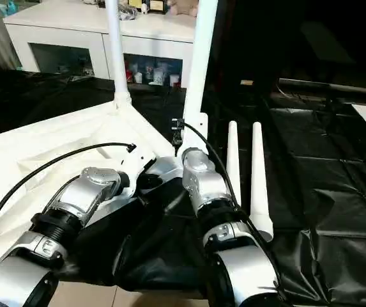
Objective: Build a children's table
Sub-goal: Insert table leg to table base
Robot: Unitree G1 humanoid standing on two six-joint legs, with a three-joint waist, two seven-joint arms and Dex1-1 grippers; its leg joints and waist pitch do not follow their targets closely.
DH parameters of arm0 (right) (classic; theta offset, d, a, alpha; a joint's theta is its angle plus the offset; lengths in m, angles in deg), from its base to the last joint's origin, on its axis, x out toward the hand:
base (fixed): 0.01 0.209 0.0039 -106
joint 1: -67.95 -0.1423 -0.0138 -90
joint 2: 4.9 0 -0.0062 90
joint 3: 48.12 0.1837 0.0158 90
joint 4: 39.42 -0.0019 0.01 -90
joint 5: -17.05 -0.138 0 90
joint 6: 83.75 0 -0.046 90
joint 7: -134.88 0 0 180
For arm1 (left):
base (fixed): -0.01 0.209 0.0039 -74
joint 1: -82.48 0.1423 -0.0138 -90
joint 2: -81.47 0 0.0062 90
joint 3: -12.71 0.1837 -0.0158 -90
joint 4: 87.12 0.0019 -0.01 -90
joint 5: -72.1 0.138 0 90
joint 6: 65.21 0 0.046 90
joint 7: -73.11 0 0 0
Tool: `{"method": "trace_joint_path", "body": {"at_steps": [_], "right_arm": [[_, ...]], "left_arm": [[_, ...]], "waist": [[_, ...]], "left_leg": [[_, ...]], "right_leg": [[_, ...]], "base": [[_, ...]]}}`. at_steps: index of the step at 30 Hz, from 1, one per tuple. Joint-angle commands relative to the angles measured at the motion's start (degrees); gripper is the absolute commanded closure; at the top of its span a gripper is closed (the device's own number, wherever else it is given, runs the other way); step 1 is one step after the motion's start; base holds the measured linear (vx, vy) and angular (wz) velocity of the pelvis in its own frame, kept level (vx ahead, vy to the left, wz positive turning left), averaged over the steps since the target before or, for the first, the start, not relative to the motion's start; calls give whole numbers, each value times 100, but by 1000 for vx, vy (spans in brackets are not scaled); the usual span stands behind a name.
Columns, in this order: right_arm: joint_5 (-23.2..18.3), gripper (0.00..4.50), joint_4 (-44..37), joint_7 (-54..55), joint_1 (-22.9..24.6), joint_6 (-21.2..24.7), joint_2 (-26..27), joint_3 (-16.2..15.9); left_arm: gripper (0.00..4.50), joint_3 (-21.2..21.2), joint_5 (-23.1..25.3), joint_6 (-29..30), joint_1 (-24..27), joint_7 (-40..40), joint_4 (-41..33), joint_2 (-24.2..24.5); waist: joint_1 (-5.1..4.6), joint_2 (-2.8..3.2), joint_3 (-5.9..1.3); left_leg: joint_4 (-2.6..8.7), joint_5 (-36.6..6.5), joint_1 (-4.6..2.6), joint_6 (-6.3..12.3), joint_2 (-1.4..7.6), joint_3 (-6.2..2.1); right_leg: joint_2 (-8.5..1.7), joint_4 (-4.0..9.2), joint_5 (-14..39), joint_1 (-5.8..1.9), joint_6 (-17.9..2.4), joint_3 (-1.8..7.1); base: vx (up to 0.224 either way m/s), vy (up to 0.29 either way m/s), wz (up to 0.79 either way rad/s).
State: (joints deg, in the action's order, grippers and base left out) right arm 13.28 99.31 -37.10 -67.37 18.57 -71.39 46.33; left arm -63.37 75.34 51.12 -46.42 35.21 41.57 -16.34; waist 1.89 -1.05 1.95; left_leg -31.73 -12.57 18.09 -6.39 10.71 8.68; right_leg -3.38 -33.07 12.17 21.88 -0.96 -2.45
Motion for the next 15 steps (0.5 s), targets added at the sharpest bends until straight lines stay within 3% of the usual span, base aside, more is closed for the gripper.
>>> {"method": "trace_joint_path", "body": {"at_steps": [1,6,7,8,10,13,15], "right_arm": [[-170,231,784,-286,336,428,415,-5],[-225,187,755,-455,306,378,414,24],[-209,162,704,-515,296,365,396,-5],[-178,153,663,-540,290,350,374,-42],[-152,140,646,-581,286,334,352,-75],[-48,109,504,-761,320,264,266,-200],[-30,104,426,-850,342,232,233,-245]], "left_arm": [[450,-13,61,61,-14,265,172,-81],[450,-21,66,40,-22,236,173,-62],[450,-14,68,25,-22,212,159,-48],[450,-6,70,12,-23,190,146,-36],[450,-3,66,8,-24,171,136,-29],[450,32,60,-46,-7,62,56,24],[450,46,67,-63,7,25,19,43]], "waist": [[-47,78,-52],[-73,81,-58],[-63,72,-87],[-50,82,-69],[-43,68,-64],[-32,74,-61],[-22,79,-71]], "left_leg": [[484,-2464,24,15,143,-91],[487,-2625,24,19,143,-109],[520,-2247,112,16,180,-114],[508,-2156,101,23,182,-81],[489,-2191,75,48,168,-58],[495,-2081,95,72,169,-67],[497,-1940,106,79,183,-57]], "right_leg": [[-416,643,3509,40,-97,210],[-417,648,3537,52,-109,208],[-428,571,3022,-24,-215,233],[-417,572,2828,8,-307,243],[-425,582,2952,17,-360,253],[-449,602,3179,0,-293,255],[-446,587,2979,-8,-329,263]], "base": [[0,0,0],[0,0,0],[0,0,0],[0,0,0],[0,0,0],[0,0,0],[0,0,0]]}}
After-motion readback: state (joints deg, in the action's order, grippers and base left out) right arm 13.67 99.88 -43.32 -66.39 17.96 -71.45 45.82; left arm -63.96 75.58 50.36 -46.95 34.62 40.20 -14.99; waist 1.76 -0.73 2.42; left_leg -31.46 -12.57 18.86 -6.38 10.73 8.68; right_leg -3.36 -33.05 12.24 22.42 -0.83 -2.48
